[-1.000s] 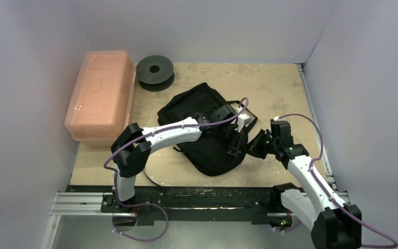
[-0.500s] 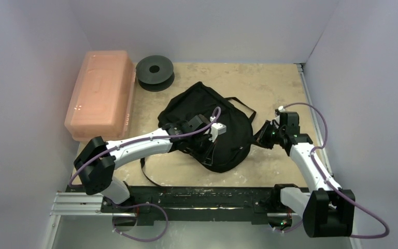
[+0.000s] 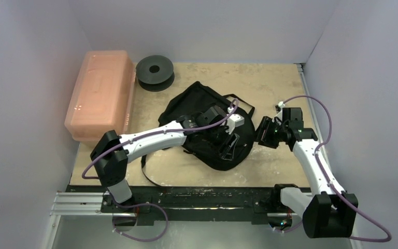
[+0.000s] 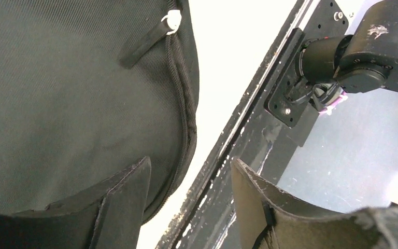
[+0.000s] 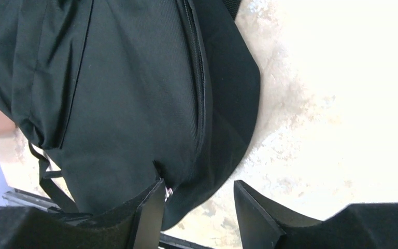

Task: Pack the student bag
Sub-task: Zip the student bag at the center of the board.

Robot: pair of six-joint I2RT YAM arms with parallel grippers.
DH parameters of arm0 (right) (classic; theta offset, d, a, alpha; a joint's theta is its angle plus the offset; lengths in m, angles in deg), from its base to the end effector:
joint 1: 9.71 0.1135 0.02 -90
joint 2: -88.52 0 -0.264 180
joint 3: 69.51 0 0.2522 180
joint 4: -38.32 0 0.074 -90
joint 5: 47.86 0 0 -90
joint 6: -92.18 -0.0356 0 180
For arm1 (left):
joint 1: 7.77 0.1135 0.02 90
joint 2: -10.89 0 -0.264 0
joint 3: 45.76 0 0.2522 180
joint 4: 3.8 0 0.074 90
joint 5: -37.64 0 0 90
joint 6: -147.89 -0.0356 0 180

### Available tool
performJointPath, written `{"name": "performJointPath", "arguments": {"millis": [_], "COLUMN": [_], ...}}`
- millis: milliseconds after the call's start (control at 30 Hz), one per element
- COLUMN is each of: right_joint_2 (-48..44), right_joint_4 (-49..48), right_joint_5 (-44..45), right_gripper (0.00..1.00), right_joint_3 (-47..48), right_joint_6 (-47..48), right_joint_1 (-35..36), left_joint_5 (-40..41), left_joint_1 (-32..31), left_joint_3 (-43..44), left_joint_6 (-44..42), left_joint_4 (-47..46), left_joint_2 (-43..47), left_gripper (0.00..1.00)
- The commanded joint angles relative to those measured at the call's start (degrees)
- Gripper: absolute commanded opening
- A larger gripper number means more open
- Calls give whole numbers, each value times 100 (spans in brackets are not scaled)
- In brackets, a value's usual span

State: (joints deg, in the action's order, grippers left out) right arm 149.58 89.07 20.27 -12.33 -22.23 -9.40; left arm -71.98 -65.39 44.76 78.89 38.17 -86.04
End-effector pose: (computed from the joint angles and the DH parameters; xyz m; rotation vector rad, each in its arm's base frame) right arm 0.2058 0.0144 0.2402 0.3777 2.5201 0.6536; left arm 0.1901 -0.3222 0.2670 0.9855 2.4306 -0.9803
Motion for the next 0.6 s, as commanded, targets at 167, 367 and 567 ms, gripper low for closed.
{"name": "performJointPath", "arguments": {"millis": [167, 367, 567], "right_joint_2": [-478, -753, -913], "right_joint_4": [838, 844, 724], "right_joint_5": [269, 357, 641], "right_gripper": [59, 62, 66], "right_joint_3": [350, -21, -48], "right_joint_6": [-49, -525, -982], "right_joint_1": [-14, 464, 1146], "left_joint_5": [1052, 1918, 1920], "left_joint_1": [-598, -574, -374], "left_joint_3": [833, 1015, 951], "left_joint_6": [-688, -773, -549], "left_joint_4": [319, 692, 674], "left_joint_2": [-760, -1006, -880], "left_gripper": [60, 50, 14]}}
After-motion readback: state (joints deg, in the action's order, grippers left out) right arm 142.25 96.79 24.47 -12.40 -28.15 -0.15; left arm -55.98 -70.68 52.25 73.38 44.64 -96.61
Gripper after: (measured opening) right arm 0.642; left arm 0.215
